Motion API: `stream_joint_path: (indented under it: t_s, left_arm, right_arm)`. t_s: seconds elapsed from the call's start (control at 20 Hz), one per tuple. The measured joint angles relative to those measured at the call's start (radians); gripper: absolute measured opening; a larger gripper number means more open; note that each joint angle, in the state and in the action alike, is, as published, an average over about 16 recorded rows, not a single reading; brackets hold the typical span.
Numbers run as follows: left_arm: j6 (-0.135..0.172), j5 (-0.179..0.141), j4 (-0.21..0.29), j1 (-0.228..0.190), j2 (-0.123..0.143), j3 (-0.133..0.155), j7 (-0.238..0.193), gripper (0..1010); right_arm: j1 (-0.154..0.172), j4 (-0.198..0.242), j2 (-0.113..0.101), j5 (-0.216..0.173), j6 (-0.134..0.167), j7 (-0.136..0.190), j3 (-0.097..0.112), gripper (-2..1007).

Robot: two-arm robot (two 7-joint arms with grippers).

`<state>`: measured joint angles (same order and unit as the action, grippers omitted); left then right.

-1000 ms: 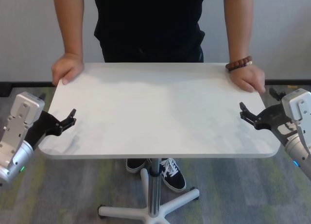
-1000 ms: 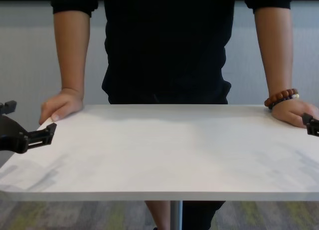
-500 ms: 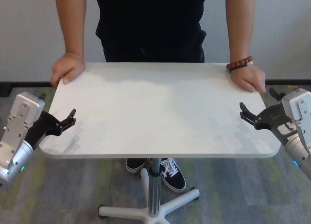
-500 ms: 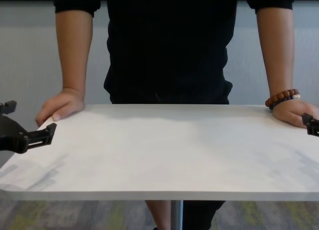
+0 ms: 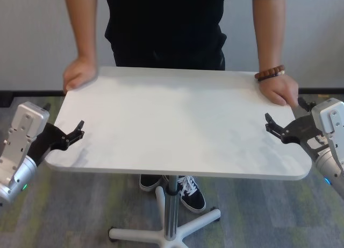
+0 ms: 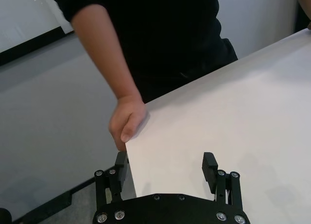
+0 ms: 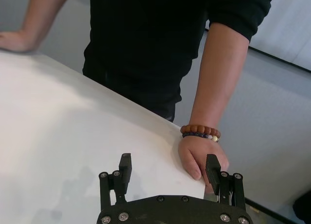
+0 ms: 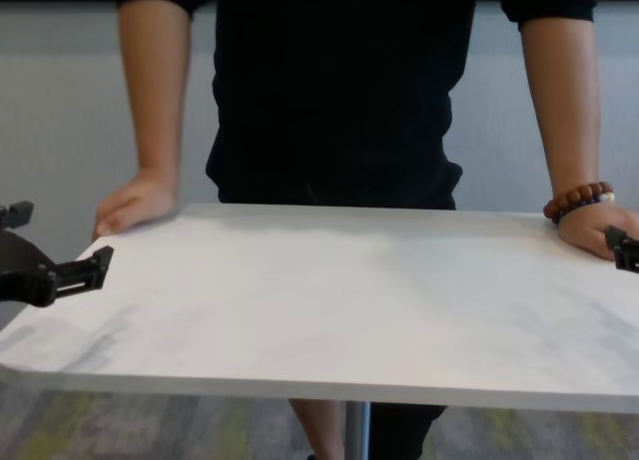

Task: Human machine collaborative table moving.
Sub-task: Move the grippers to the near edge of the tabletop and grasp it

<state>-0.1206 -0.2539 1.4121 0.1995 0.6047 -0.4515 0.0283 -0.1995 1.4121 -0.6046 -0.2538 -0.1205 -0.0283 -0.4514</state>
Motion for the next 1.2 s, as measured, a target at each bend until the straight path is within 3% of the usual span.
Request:
stream_joint_path:
  t_s: [0.7,0.95,1.2]
  left_arm:
    - [0.0,0.003,-0.002,0.001,0.0,-0.001,0.0,1000]
    - [-0.003,0.029,-0.015,0.007,0.002,-0.005,0.004,1000]
    - [-0.013,0.069,-0.005,-0.012,0.02,-0.001,0.023,1000]
  right_arm:
    - [0.0,0.0,0.0,0.0,0.0,0.0,0.0,1005]
    - [0.0,0.006,-0.001,0.011,0.009,-0.004,-0.003,1005]
    - [0.006,0.033,-0.003,0.037,0.039,-0.01,-0.011,1005]
